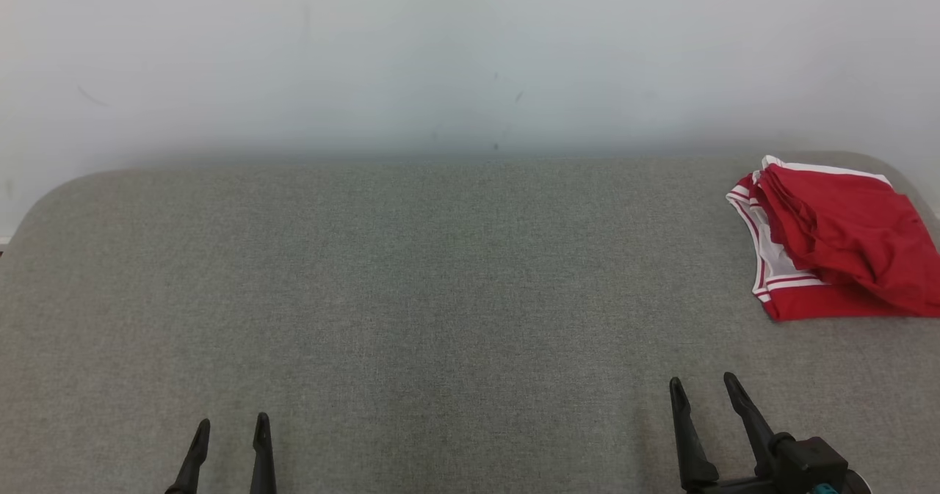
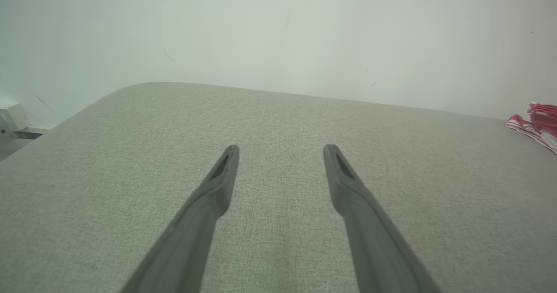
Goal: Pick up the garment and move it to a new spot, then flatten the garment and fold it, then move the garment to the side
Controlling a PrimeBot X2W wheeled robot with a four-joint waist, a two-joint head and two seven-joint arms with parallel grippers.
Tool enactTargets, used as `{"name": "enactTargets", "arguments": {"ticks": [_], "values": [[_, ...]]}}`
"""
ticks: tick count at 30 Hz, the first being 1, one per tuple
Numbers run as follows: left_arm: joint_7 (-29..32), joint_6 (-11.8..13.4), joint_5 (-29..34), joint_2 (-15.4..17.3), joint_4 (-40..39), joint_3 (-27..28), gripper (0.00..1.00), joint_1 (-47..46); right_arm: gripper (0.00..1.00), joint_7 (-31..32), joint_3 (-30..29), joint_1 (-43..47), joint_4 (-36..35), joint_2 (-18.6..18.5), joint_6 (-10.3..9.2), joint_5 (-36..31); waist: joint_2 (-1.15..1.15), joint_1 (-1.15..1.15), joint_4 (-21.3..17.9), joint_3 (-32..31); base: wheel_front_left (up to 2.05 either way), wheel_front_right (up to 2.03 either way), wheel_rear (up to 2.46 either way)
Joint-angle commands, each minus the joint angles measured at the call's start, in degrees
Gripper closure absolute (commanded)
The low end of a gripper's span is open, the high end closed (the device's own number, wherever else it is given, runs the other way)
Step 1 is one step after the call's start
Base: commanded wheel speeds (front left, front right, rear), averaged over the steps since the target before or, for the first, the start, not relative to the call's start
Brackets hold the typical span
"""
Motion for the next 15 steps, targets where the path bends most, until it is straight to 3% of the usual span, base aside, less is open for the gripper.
{"name": "enactTargets", "arguments": {"ticks": [1,12,13,15], "values": [[-0.2,-0.1,0.0,-0.1,0.1,0.2,0.0,-0.3,0.0,-0.2,0.1,0.4,0.1,0.2,-0.12,0.3,0.0,0.0,0.0,0.0,0.0,0.0,0.0],[-0.2,-0.4,-1.5,-0.1,0.3,0.8,0.0,-0.6,0.0,-0.2,0.2,0.5,0.2,0.2,-0.12,0.4,0.0,0.0,0.2,0.2,0.0,0.0,0.0],[0.0,-0.3,-1.3,0.0,0.4,0.6,1.0,-0.1,1.0,0.0,0.1,0.2,0.2,0.0,0.01,0.2,0.0,0.0,0.2,0.2,0.0,0.0,0.0],[0.1,-0.2,-1.4,-0.1,1.4,0.6,1.0,0.2,1.0,0.2,0.2,0.6,1.1,0.0,0.01,0.4,0.0,0.0,0.2,0.2,0.0,0.0,0.0]]}}
